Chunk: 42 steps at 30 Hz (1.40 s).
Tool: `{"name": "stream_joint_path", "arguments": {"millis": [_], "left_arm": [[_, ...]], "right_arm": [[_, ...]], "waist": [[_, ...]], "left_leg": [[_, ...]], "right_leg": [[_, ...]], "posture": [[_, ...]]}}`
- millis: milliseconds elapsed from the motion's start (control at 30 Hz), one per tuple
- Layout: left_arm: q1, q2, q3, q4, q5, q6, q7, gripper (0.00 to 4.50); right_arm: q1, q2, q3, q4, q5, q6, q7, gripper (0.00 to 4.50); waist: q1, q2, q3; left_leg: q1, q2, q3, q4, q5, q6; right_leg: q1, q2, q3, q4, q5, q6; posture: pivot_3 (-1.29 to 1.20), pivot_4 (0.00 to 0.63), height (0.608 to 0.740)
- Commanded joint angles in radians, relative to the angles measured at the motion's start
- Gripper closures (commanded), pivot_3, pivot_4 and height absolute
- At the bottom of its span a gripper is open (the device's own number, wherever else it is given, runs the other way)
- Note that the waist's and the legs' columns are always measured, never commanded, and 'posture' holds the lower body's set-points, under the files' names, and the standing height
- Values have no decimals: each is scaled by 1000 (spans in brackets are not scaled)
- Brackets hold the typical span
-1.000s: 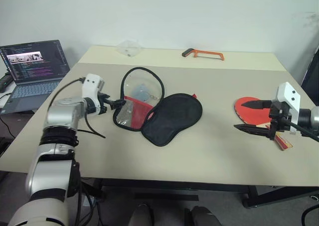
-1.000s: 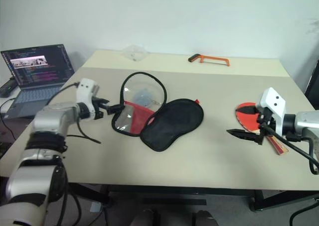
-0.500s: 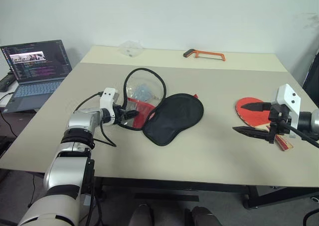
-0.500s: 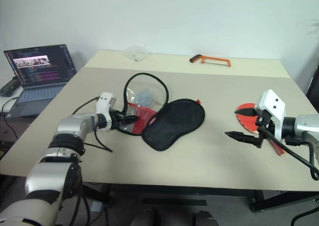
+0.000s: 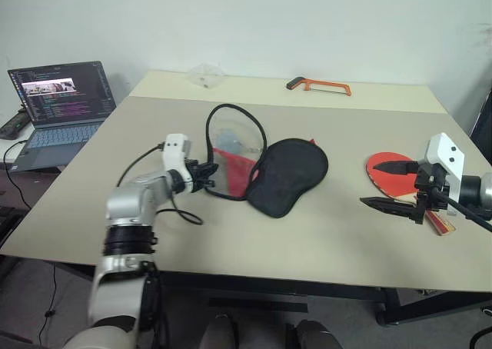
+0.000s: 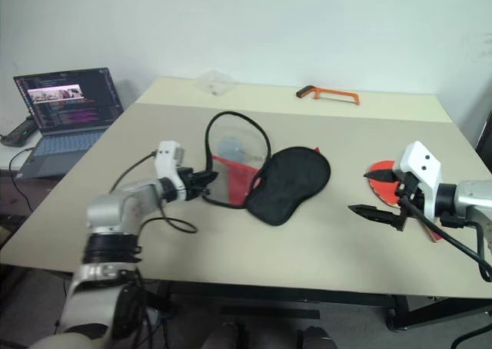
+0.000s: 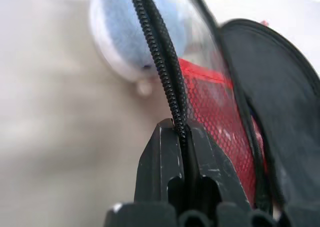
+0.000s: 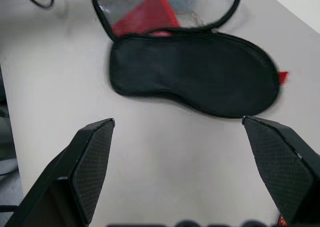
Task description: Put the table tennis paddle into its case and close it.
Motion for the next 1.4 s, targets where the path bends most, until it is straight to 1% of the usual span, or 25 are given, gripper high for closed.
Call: {"name": "stream_joint_path", "arguments": {"millis": [33, 133, 233, 333, 467, 633, 800, 1000, 1233, 1400], "left_arm": [[31, -120, -70, -164, 15, 7, 129, 4484], [39, -202, -77, -197, 22, 12, 214, 4484], [61, -232, -85, -216, 20, 32, 254, 4484], [79, -236, -99, -242, 7, 49, 261, 4484], [85, -240, -86, -279, -14, 96, 282, 4484], [120, -211, -92, -368, -41, 186, 274, 4484], [134, -219, -93, -407, -45, 209, 293, 4484], [119, -257, -107, -387, -34, 186, 320, 4484], [63, -309, -136, -310, -21, 122, 333, 4484], [30, -325, -149, -261, -9, 77, 335, 4484]], "right_arm": [[-31, -6, -4, -6, 3, -20, 0, 0], [-37, -7, -1, -9, 8, -17, 2, 0], [-35, -9, -2, -7, 6, -18, 6, 0], [-33, -9, -1, -7, 3, -19, 6, 0], [-31, -11, -1, -3, 2, -21, 11, 0], [-35, -7, 7, -3, 3, -20, 15, 0], [-40, 0, 17, 1, 2, -23, 19, 0], [-55, 6, 35, 10, -3, -29, 21, 0], [-67, 4, 48, 21, -7, -38, 26, 0], [-67, 2, 49, 18, -6, -38, 25, 0]], "waist": [[-2, 0, 0], [-2, 0, 0], [-8, 0, 0], [-11, 1, 0], [-7, 1, 0], [-7, 1, 0], [-6, 1, 0], [-5, 1, 0], [-5, 1, 0], [-5, 1, 0]], "left_leg": [[0, 0, 0, 0, 0, 0], [0, 0, 0, 0, 1, 1], [1, 0, 0, 0, 1, 1], [1, 0, 0, -1, 1, 1], [1, -1, 0, -1, 1, 1], [1, -1, 0, -2, 1, 1], [1, -1, 0, -2, 1, 1], [1, -1, 0, -2, 1, 1], [1, -1, 0, -2, 1, 1], [1, -1, 0, -2, 1, 1]], "right_leg": [[1, 0, 0, -2, 1, 1], [2, 0, 0, -5, 2, 3], [3, 1, 1, -7, 2, 4], [3, 1, 2, -7, 2, 4], [3, 1, 1, -8, 2, 4], [4, 0, 1, -13, 4, 6], [4, 0, 1, -13, 3, 6], [5, 0, 1, -13, 4, 6], [5, 0, 1, -13, 4, 6], [4, 0, 1, -13, 4, 6]], "posture": [[0, 150, 740], [0, 150, 740], [0, 150, 740], [0, 150, 740], [0, 150, 740], [0, 150, 740], [0, 150, 740], [0, 150, 740], [0, 150, 740], [0, 150, 740]]}}
